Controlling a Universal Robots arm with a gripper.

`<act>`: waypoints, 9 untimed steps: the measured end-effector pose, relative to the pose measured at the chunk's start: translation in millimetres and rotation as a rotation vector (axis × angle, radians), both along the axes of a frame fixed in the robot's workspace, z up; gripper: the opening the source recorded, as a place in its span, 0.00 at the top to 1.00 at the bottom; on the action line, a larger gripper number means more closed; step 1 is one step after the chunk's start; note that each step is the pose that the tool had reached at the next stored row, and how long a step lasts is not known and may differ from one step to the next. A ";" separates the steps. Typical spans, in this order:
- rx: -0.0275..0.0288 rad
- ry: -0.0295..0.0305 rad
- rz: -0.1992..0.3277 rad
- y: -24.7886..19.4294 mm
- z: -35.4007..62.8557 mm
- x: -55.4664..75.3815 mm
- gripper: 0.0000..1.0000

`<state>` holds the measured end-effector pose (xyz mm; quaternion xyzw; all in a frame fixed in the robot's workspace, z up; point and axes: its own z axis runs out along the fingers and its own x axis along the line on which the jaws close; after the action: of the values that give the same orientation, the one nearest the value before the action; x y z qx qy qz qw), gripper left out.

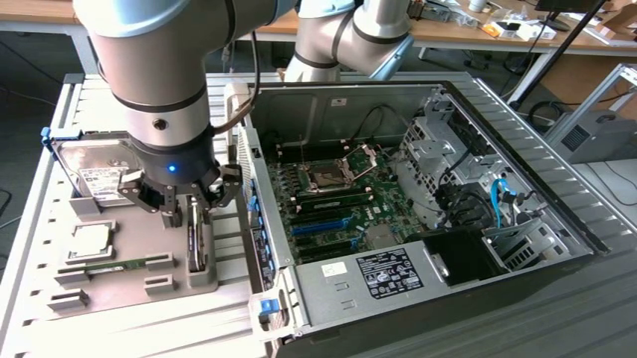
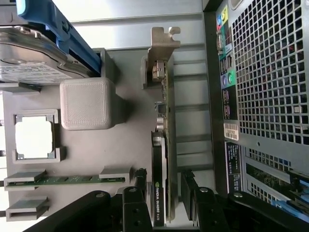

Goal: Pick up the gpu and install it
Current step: 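Pick up the gpu and move the gpu toward the slot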

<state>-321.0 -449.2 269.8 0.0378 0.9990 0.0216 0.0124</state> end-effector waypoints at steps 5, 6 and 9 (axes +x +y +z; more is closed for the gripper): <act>0.0002 -0.0001 0.000 2.0 -4.3 0.2 0.58; 0.0001 -0.0001 0.000 2.4 -5.1 0.2 0.58; 0.0002 -0.0001 0.000 3.4 -7.8 0.2 0.58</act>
<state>-320.8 -445.8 261.9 0.0378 0.9990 0.0217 0.0125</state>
